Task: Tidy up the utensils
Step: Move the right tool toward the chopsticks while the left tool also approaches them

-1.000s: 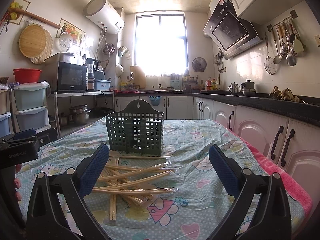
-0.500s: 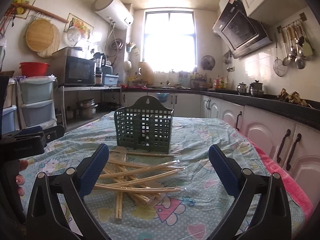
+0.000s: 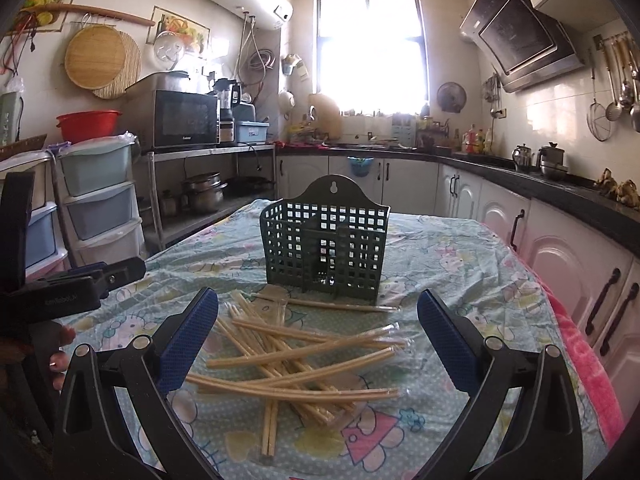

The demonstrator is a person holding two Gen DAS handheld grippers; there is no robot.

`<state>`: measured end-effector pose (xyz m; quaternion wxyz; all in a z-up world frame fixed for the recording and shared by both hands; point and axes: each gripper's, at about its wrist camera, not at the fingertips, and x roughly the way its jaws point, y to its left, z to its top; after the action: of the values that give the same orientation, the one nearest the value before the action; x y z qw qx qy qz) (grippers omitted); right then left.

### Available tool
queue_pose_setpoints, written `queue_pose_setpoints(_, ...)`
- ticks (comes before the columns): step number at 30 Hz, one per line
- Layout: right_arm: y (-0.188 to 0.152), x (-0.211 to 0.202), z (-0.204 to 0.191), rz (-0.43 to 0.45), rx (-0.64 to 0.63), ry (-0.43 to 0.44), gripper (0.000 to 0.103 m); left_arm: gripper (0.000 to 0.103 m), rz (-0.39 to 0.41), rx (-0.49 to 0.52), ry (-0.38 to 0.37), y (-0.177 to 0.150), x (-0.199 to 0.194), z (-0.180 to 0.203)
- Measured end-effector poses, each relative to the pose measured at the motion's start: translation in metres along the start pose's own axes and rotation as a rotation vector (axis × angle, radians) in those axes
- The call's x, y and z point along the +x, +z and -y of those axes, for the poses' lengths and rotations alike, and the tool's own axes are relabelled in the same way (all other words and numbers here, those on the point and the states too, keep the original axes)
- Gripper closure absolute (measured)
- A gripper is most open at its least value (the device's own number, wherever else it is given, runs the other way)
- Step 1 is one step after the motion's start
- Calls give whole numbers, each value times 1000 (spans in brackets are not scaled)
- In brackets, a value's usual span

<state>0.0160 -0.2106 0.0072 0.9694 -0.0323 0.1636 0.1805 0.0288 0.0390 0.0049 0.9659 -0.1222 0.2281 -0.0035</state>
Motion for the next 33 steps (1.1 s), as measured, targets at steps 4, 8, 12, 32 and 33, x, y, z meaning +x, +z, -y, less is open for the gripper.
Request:
queue_pose_setpoints(4,12,12,5,-33,9,2,6,10,-17,-9,-17,13,7,0)
queue_pose_setpoints(8,20,30,14,-95,6,15,6,10,-52,-10,-37,25,19,3)
queue_pose_setpoints(12,24,47,27,-163,34,30,6,10,-114,-33,-101,36,39,5)
queue_pose_setpoints(32,-4,142,101,-530,175,103,20,28,-493,-134,-267,39,153,4)
queue_pose_setpoints(33,-7,145,104,-541,189,109,22,30,-505,-146,-267,38,157,1)
